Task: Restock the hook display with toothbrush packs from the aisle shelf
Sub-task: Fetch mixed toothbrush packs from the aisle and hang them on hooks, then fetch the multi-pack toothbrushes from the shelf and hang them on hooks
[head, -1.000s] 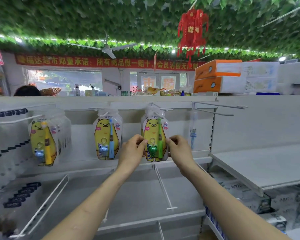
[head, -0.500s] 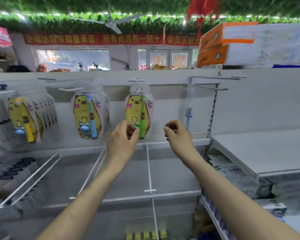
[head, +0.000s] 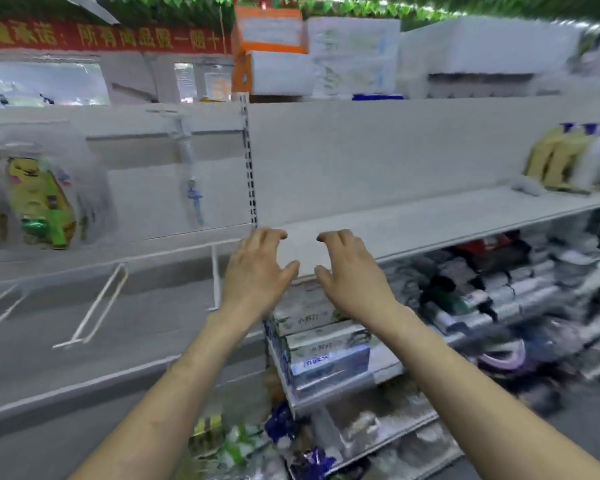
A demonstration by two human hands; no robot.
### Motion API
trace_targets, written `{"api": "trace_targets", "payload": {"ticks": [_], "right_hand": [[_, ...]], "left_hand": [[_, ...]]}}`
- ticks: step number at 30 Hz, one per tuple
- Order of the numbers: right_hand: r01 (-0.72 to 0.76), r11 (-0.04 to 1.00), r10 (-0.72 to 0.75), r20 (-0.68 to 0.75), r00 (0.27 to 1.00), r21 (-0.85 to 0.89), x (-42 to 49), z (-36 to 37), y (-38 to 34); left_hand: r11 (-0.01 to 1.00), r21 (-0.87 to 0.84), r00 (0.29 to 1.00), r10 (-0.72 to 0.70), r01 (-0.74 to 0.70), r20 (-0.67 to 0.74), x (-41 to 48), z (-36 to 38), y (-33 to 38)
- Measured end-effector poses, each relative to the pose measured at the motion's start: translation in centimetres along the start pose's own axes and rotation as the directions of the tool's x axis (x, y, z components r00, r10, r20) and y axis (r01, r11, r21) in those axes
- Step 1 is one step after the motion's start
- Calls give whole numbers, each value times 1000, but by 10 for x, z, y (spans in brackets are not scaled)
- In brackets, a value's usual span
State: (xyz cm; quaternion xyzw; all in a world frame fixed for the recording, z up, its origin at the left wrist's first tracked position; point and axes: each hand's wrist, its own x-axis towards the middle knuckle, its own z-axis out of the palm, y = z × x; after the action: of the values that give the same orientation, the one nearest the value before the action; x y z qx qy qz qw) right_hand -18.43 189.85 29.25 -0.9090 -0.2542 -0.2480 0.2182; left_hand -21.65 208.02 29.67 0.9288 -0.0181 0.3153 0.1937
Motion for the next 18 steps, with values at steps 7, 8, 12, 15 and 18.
{"api": "trace_targets", "payload": {"ticks": [7,8,12,15,18], "right_hand": [[-318,903,291,-133,947,-289,-110,-87,192],[-366,875,337,-143,931,-318,-127,-100,217],[-540,715,505,-205,838,-444,-188,-146,309],[-644,595,611,-249,751,-481,-226,-178,373],[-733,454,707,-296,642,-506,-264,-207,443]], "left_hand": [[937,-185,939,320,-295,125,27,141,186],[915,-204,915,380,-349,139,26,164,214],[826,-262,801,556,-500,224,25,255,323],[747,-298,709,661,-594,245,22,319,397],[672,-315,616,741,-671,268,20,383,474]]}}
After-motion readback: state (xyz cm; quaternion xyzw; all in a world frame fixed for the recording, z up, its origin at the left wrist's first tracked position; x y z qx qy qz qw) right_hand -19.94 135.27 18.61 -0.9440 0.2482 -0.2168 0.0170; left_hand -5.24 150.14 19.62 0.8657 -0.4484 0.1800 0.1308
